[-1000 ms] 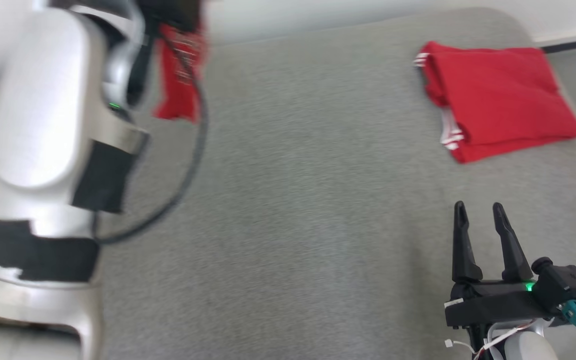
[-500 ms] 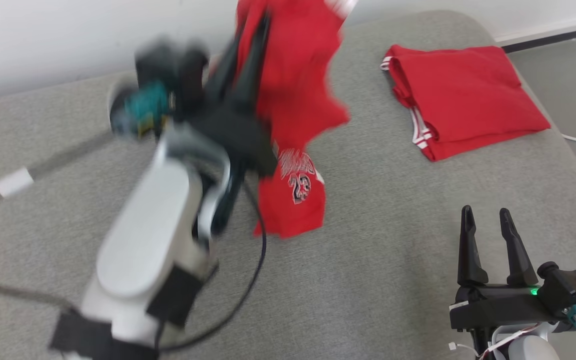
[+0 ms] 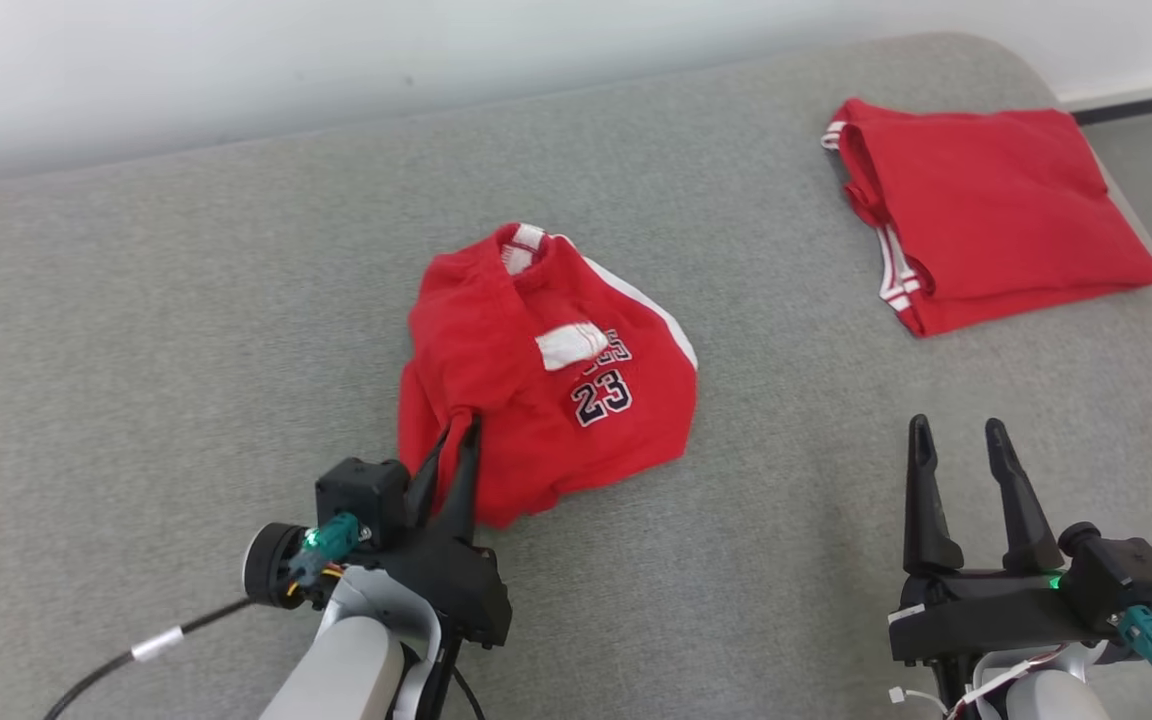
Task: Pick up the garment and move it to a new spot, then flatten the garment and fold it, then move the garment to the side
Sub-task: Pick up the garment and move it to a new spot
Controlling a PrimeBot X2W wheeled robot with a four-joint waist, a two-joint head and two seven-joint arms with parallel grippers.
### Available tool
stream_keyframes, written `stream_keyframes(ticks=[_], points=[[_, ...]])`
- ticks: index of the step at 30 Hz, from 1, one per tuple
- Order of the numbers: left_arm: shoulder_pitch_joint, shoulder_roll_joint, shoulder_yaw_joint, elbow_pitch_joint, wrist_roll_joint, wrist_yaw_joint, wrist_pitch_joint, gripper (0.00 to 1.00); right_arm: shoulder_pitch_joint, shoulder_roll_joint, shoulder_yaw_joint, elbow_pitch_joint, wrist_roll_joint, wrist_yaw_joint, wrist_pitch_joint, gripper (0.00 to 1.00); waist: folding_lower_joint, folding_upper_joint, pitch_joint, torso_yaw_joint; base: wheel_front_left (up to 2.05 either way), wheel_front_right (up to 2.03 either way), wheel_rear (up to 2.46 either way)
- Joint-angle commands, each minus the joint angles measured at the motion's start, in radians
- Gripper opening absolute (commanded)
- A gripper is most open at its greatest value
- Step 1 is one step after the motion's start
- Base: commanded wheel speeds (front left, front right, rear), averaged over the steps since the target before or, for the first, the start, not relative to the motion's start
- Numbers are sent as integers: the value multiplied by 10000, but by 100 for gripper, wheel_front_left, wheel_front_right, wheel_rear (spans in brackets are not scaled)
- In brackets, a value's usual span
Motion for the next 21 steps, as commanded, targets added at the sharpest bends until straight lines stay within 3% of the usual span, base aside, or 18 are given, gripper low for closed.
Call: stream_keyframes(ticks=[1,8,15,21], points=[[59,-2,-97,-26,207,-31,-248,100,103,13,-10,12,-64,-27,-10,100,0,1,-182,203,0,0,0],[128,97,68,-667,311,50,-996,100,391,-62,33,27,-88,-27,-9,100,0,1,-772,662,0,0,0],[679,857,557,-1511,723,355,-1224,100,687,-93,-16,-65,-96,-27,-9,100,0,1,-1283,1123,0,0,0],[1584,1430,1715,-2540,668,419,-1249,100,850,-127,66,-86,-40,-28,-9,100,0,1,-1588,1450,0,0,0]])
